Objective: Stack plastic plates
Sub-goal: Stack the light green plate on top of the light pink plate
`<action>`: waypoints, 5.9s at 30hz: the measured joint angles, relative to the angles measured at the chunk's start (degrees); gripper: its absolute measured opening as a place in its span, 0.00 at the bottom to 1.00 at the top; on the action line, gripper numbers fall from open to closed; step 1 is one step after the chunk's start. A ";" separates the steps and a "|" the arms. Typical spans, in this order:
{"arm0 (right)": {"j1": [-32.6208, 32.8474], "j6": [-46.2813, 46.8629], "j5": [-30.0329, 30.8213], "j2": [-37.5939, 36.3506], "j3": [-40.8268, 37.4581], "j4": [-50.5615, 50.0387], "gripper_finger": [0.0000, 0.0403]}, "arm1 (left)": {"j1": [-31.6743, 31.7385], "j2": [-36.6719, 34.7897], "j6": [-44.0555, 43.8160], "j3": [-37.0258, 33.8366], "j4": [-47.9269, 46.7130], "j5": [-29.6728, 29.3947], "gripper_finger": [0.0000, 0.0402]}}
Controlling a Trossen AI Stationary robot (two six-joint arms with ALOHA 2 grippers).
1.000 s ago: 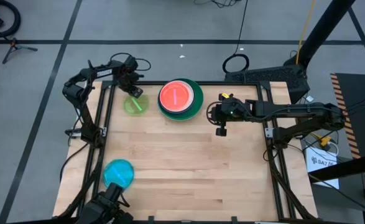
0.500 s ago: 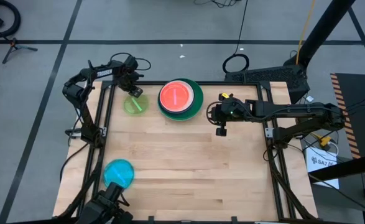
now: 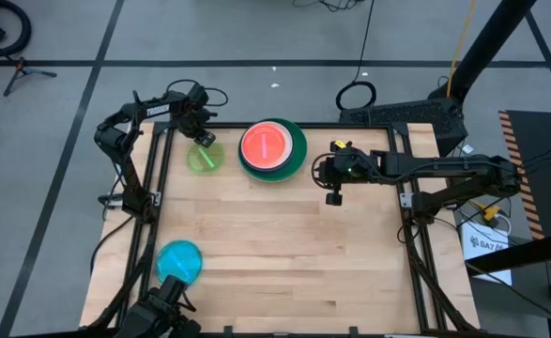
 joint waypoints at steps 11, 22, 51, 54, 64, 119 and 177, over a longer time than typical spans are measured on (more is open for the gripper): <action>0.00 -0.01 -0.01 0.00 0.00 0.02 0.25 | 0.00 0.00 -0.03 0.00 0.00 0.01 0.45; 0.00 0.01 -0.02 0.00 0.00 0.00 0.25 | -0.01 0.00 -1.09 -0.90 0.13 0.02 0.45; 0.00 0.23 0.00 0.00 0.00 0.00 0.25 | 0.00 0.13 0.04 -2.04 1.28 -0.08 0.23; 0.00 0.23 0.00 0.00 0.00 0.02 0.25 | 0.00 0.13 0.06 -2.00 1.19 -0.11 0.23; 0.00 0.22 0.00 0.01 0.00 0.00 0.25 | 0.00 0.13 0.07 -1.92 0.99 -0.09 0.23; 0.00 0.21 0.02 0.02 0.02 0.02 0.25 | 0.00 -0.07 4.38 0.74 -4.61 -0.68 0.10; 0.00 0.41 0.17 0.02 0.02 0.04 0.25 | -15.60 -27.12 -9.40 4.39 9.94 16.10 0.01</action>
